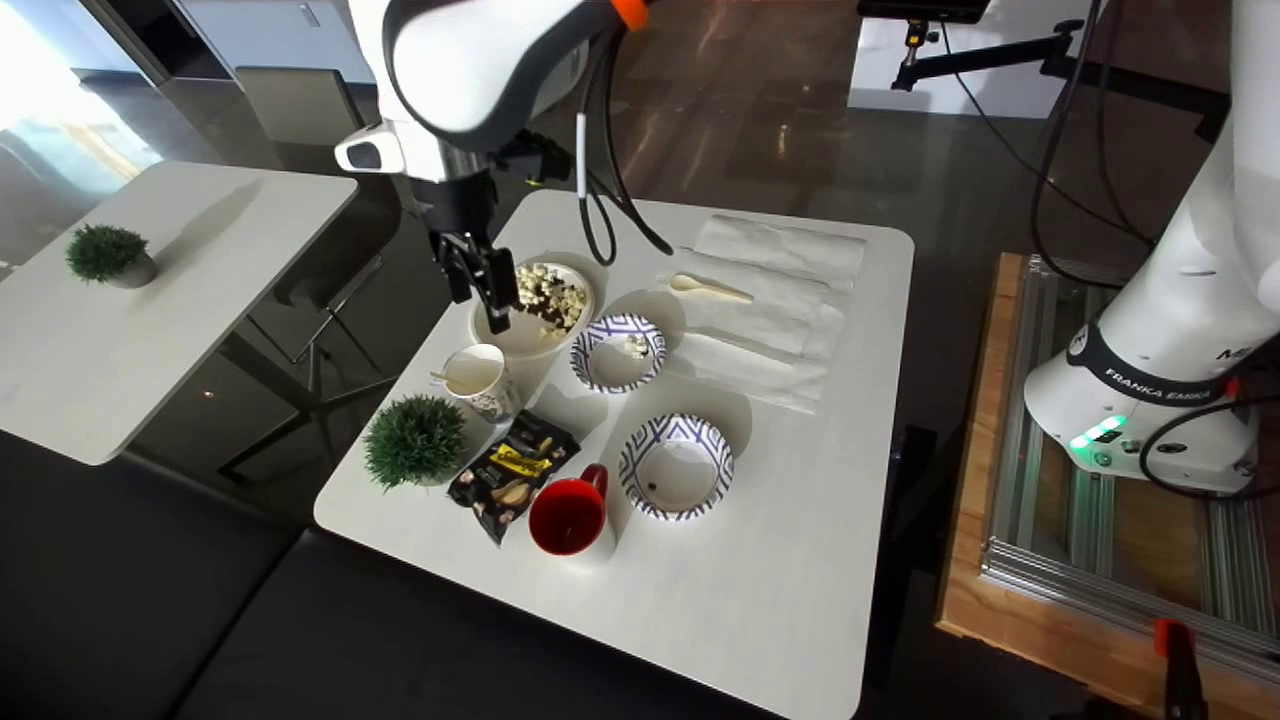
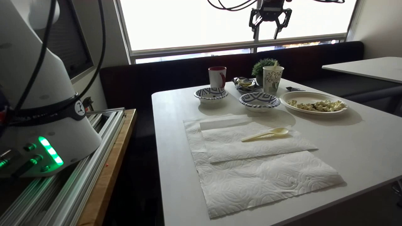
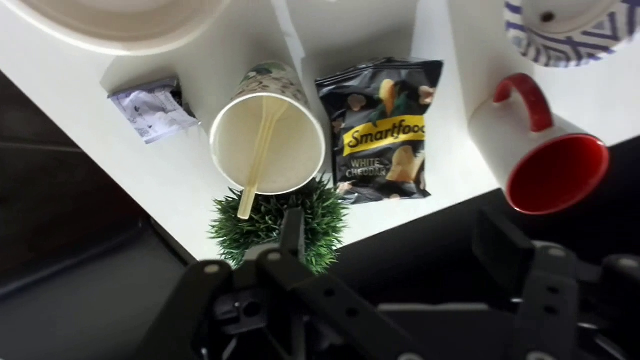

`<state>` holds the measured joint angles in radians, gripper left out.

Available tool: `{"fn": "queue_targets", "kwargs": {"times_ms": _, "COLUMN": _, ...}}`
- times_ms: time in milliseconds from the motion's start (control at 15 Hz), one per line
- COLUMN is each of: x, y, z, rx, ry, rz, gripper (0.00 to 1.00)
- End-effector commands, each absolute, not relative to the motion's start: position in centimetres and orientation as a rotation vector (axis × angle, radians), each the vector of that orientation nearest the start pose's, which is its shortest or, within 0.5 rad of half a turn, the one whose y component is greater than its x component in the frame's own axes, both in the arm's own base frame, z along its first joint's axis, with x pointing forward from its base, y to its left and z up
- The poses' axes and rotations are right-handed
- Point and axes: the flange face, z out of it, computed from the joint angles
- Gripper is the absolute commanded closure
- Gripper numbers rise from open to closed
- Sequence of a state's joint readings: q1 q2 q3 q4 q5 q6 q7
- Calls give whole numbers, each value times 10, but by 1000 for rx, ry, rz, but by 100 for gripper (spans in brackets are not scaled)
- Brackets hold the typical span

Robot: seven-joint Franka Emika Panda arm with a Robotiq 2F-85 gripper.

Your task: Move the cup to the left side of the white plate

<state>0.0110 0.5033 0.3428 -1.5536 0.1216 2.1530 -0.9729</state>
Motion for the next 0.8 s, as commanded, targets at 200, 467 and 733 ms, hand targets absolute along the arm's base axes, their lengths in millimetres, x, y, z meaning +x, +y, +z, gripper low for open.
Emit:
{"fn": "queue_targets", "kwargs": {"times_ms": 200, "x": 627, "y": 158, "z": 404, "rx": -2334, "ry": -1344, "rz": -9, "gripper": 0}}
{"fn": "queue_targets", "kwargs": {"times_ms": 467, "x": 613, "y": 112, "z": 372, "rx": -2382, "ry": -1097, "rz": 84, "gripper": 0}}
{"fn": "queue_targets", "kwargs": {"times_ms": 733, "x": 622, "y": 101, "z": 353, "rx": -2393, "ry": -1107, "rz": 109, "gripper": 0}}
